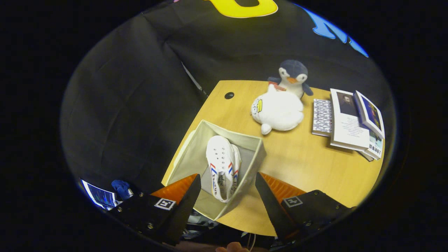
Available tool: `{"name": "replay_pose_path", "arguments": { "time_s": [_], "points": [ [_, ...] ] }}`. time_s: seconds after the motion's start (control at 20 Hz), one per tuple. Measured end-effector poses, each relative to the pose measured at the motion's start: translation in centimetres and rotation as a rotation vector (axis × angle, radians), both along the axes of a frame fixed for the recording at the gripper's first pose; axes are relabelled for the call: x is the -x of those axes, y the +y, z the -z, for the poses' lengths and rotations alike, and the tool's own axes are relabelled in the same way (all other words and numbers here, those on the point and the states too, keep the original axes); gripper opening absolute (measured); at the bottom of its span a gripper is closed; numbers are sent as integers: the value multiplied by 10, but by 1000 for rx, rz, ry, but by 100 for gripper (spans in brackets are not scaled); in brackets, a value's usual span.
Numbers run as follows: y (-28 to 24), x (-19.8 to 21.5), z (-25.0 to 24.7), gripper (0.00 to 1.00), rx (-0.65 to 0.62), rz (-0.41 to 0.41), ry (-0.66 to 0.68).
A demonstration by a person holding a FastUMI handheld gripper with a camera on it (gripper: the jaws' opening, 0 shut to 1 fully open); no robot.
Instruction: Open the storage box then place both shoes into the box .Put the left shoe in first, then the right shoe, with the right side of both shoes facing outward in a uniform manner.
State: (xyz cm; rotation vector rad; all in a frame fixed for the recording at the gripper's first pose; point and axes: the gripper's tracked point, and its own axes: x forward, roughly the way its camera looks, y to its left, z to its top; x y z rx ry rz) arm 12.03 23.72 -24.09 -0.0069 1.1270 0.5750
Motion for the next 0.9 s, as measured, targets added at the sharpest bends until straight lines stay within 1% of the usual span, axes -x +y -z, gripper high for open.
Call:
{"name": "replay_pose_path", "arguments": {
  "time_s": [0.15,0.25,0.45,0.7,0.9],
  "points": [
    [-36,-15,-30,96,-30,78,-124],
    [-67,-31,-57,96,-31,142,-254],
    [-126,-48,-121,96,-69,292,-532],
    [-184,-41,-189,96,-98,414,-825],
    [-209,-18,-232,96,-92,479,-997]
  ]
}}
